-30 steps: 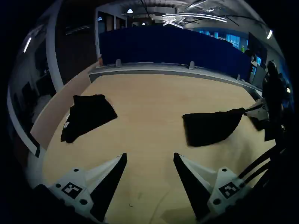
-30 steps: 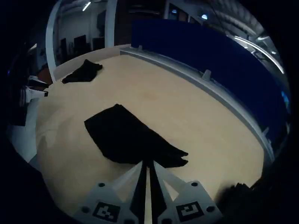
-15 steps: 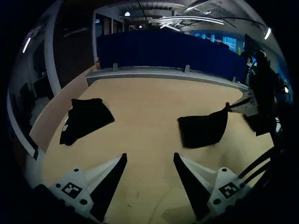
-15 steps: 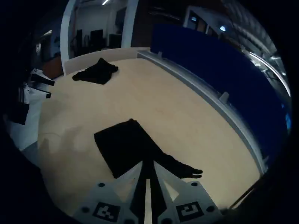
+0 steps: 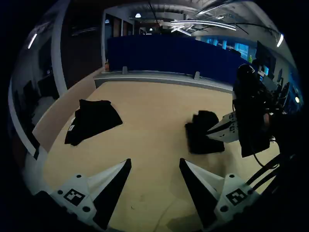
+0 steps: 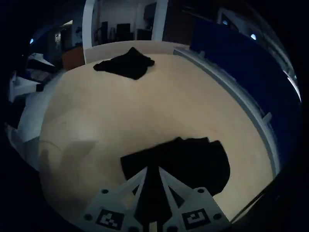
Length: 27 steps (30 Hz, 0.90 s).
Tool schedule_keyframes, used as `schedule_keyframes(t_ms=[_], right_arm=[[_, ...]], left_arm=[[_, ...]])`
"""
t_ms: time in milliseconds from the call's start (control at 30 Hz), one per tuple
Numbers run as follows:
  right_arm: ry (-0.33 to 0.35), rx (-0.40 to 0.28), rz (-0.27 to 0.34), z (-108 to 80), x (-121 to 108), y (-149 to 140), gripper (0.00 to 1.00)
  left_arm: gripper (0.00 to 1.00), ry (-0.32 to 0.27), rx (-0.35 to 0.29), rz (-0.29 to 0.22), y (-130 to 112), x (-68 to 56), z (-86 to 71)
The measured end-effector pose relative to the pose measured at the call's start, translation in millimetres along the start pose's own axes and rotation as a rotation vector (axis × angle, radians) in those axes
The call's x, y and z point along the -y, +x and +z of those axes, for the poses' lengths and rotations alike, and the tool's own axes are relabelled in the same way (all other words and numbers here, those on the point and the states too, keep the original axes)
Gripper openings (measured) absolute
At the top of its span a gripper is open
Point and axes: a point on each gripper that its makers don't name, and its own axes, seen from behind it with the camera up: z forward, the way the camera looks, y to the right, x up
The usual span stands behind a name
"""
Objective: Fold towel
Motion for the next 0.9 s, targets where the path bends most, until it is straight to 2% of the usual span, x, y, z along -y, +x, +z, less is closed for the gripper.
schedule_keyframes(t_ms=[100, 200, 400, 500, 567, 733, 767, 900], right_arm=[[0.023, 0.020, 0.009, 13.5, 10.3, -7.6, 0.05], [0.025, 0.022, 0.024, 17.2, 11.5, -10.2, 0.06], [0.025, 0.003, 0.044, 10.6, 8.8, -6.7, 0.15], [0.029, -0.009, 0.055, 4.5, 7.7, -4.4, 0.28], [0.028, -0.017, 0.068, -0.5, 6.3, -3.5, 0.44], [0.003, -0.020, 0.108, -12.4, -1.5, -8.1, 0.71], [-0.007, -0.020, 0.116, -14.8, -3.8, -10.0, 0.75], [-0.043, -0.018, 0.150, -26.1, -11.7, -20.3, 0.76]], left_arm=[[0.92, 0.004, 0.000, -0.004, -1.4, 1.3, -2.2], [0.92, 0.004, -0.001, -0.008, -1.5, 2.2, -3.1], [0.92, 0.007, 0.003, -0.011, -1.9, 4.0, -0.8], [0.92, 0.008, 0.005, -0.008, -2.4, 4.7, 0.4], [0.92, 0.010, 0.005, -0.004, -1.8, 5.3, 0.6], [0.92, 0.013, 0.005, -0.006, 0.2, 5.4, 0.1], [0.92, 0.013, 0.004, -0.009, 0.7, 5.1, -0.2], [0.92, 0.010, -0.001, -0.017, 2.1, 3.1, -2.1]])
